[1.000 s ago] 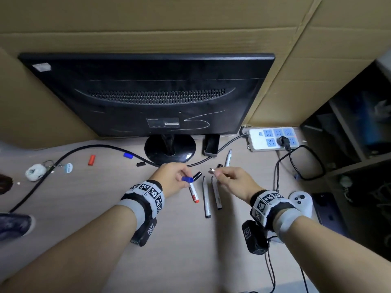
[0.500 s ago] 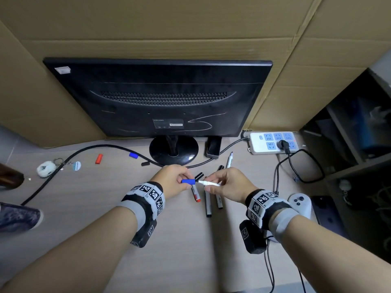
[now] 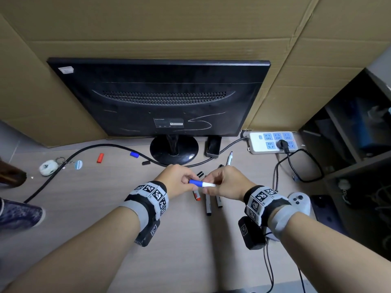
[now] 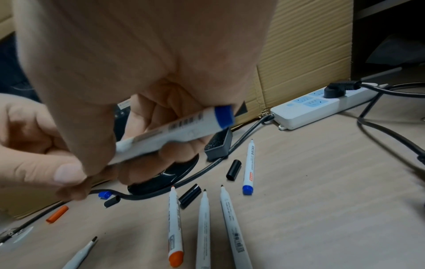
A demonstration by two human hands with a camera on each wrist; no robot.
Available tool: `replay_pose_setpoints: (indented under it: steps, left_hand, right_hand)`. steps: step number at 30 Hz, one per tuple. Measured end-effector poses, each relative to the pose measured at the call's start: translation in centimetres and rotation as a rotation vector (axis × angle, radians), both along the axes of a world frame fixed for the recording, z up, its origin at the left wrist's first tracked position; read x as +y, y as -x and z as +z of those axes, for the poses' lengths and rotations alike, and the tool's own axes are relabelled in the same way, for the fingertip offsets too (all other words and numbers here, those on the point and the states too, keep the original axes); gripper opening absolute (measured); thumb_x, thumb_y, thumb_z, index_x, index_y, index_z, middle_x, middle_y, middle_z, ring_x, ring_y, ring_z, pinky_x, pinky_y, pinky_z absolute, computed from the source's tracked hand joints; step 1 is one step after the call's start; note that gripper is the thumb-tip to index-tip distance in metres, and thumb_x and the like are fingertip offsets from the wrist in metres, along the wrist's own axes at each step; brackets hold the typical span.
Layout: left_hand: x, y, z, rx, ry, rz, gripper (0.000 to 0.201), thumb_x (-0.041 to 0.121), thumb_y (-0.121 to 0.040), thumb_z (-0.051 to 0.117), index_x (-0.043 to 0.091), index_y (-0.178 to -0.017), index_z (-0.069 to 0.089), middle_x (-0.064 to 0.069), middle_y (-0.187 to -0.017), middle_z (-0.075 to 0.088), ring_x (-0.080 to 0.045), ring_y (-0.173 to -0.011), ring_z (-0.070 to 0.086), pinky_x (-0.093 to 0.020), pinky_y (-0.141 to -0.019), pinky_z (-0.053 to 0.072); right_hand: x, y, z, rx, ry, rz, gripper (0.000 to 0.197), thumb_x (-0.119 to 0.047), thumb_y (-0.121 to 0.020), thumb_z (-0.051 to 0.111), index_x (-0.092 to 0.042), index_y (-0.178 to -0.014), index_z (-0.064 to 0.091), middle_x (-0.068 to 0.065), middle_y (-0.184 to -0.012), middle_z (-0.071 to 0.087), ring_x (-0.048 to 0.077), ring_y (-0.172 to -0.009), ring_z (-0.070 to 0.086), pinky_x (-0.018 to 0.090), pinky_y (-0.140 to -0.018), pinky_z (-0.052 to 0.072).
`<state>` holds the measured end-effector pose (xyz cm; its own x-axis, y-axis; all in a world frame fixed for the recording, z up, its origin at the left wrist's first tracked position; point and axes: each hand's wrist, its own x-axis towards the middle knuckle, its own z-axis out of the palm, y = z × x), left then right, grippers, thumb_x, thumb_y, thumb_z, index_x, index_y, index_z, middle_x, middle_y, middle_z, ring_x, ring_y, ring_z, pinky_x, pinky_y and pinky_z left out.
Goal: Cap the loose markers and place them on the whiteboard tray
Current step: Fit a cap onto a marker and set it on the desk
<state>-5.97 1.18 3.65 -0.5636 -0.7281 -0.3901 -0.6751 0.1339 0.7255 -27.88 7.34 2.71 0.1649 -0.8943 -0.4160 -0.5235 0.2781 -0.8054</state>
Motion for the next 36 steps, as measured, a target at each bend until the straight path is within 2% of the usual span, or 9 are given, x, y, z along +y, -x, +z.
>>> replay_pose_setpoints:
  steps: [4,9,15,18,21,24,28,31,36]
  left_hand:
    - [0.1,0.2,0.8,-0.011,-0.060,-0.019,0.019,0.018,-0.080,0.084,0.025,-0.097,0.079,0.004,-0.073,0.079,-0.005,-0.074,0.076,-0.024,-0.080,0.058]
    - [-0.1,0.5,1.3,-0.074,-0.023,-0.029,0.018,0.019,-0.078,0.084,0.026,-0.094,0.081,0.004,-0.067,0.077,-0.003,-0.063,0.070,-0.017,-0.065,0.048]
    - [0.0,0.2,1.7,-0.096,0.000,-0.040,0.017,0.021,-0.076,0.086,0.028,-0.091,0.082,0.004,-0.067,0.077,-0.006,-0.064,0.070,-0.024,-0.069,0.056]
    - [-0.3,-0.4,1.9,-0.090,0.016,-0.023,0.016,0.024,-0.075,0.086,0.032,-0.088,0.081,0.003,-0.070,0.075,-0.015,-0.072,0.072,-0.028,-0.071,0.058]
    - [-0.7,-1.2,1.8,-0.071,0.060,0.027,0.019,0.023,-0.078,0.086,0.031,-0.094,0.081,0.010,-0.069,0.071,-0.002,-0.069,0.065,-0.018,-0.069,0.050]
    - [-0.8,-2.2,1.2,-0.032,0.062,0.105,0.033,0.013,-0.082,0.082,0.029,-0.110,0.074,0.016,-0.090,0.072,0.005,-0.079,0.067,-0.012,-0.075,0.046]
    - [-0.6,-4.8,-0.7,-0.104,0.127,0.229,0.029,0.017,-0.087,0.073,0.030,-0.112,0.067,0.013,-0.104,0.066,-0.005,-0.074,0.064,-0.022,-0.075,0.050]
    - [0.3,-7.2,-1.8,-0.236,0.163,0.328,0.008,0.035,-0.089,0.067,0.028,-0.094,0.067,0.013,-0.085,0.063,-0.011,-0.076,0.061,-0.027,-0.074,0.051]
    - [1.7,-10.4,-4.5,-0.366,0.114,0.424,0.023,0.046,-0.091,0.064,0.027,-0.080,0.060,0.012,-0.074,0.061,-0.015,-0.074,0.061,-0.027,-0.068,0.046]
  right_hand:
    - [0.0,0.1,0.6,0.017,-0.011,0.030,0.017,-0.021,-0.082,0.088,-0.036,-0.077,0.081,0.003,-0.082,0.081,0.006,-0.068,0.067,0.036,-0.080,0.061]
    - [0.3,-0.3,0.4,-0.015,-0.032,0.012,0.016,-0.019,-0.084,0.086,-0.033,-0.076,0.082,0.008,-0.077,0.079,0.009,-0.064,0.062,0.032,-0.072,0.058]
    - [0.6,-0.9,0.4,-0.036,-0.040,-0.004,0.006,-0.026,-0.086,0.084,-0.019,-0.085,0.084,-0.006,-0.065,0.071,0.010,-0.060,0.056,0.025,-0.064,0.050]
    - [0.2,-1.2,0.6,-0.028,-0.039,-0.022,0.008,-0.026,-0.084,0.086,-0.018,-0.085,0.084,-0.001,-0.069,0.075,0.011,-0.062,0.058,0.027,-0.066,0.052]
    - [-0.8,-2.0,0.7,0.005,-0.046,-0.050,0.005,-0.023,-0.084,0.087,-0.021,-0.083,0.082,-0.003,-0.069,0.076,0.004,-0.060,0.061,0.021,-0.067,0.051]
    - [-1.6,-3.3,0.3,0.087,-0.029,-0.056,0.007,-0.028,-0.084,0.084,-0.022,-0.086,0.081,-0.007,-0.073,0.075,0.002,-0.061,0.061,0.019,-0.068,0.048]
    - [-1.4,-5.4,-1.9,0.206,-0.050,-0.110,0.014,-0.031,-0.085,0.079,-0.018,-0.088,0.076,0.001,-0.083,0.078,0.003,-0.059,0.066,0.012,-0.053,0.046]
    - [-1.2,-7.6,-4.5,0.287,-0.093,-0.108,0.024,-0.042,-0.083,0.080,-0.019,-0.085,0.073,-0.004,-0.082,0.074,0.015,-0.078,0.069,0.021,-0.065,0.049]
    - [-1.1,-10.9,-7.3,0.380,-0.117,-0.066,0.034,-0.049,-0.082,0.080,-0.015,-0.085,0.075,0.003,-0.082,0.075,0.022,-0.081,0.070,0.036,-0.077,0.059]
